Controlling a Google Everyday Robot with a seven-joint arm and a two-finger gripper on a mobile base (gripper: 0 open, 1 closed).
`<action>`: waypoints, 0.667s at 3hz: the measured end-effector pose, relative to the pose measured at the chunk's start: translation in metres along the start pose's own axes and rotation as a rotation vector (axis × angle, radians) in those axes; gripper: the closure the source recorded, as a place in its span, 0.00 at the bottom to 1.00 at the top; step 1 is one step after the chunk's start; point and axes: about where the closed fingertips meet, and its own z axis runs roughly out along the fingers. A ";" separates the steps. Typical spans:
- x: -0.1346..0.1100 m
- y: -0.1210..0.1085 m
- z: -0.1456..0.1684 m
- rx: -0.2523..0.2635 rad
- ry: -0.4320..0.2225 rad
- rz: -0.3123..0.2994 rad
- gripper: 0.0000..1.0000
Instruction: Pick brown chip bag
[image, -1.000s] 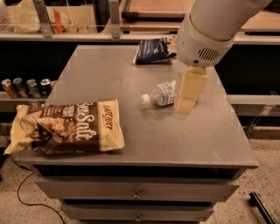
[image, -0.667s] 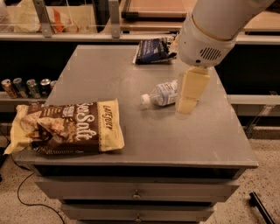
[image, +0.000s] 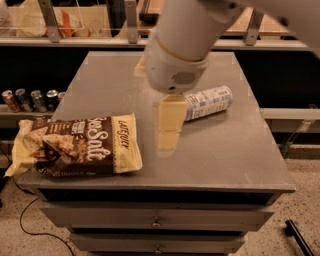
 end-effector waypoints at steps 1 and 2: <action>-0.079 0.006 0.037 -0.063 -0.012 -0.180 0.00; -0.080 0.005 0.036 -0.056 -0.013 -0.170 0.00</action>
Offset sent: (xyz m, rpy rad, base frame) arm -0.0158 0.0647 -0.0147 -0.0316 0.0094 0.1455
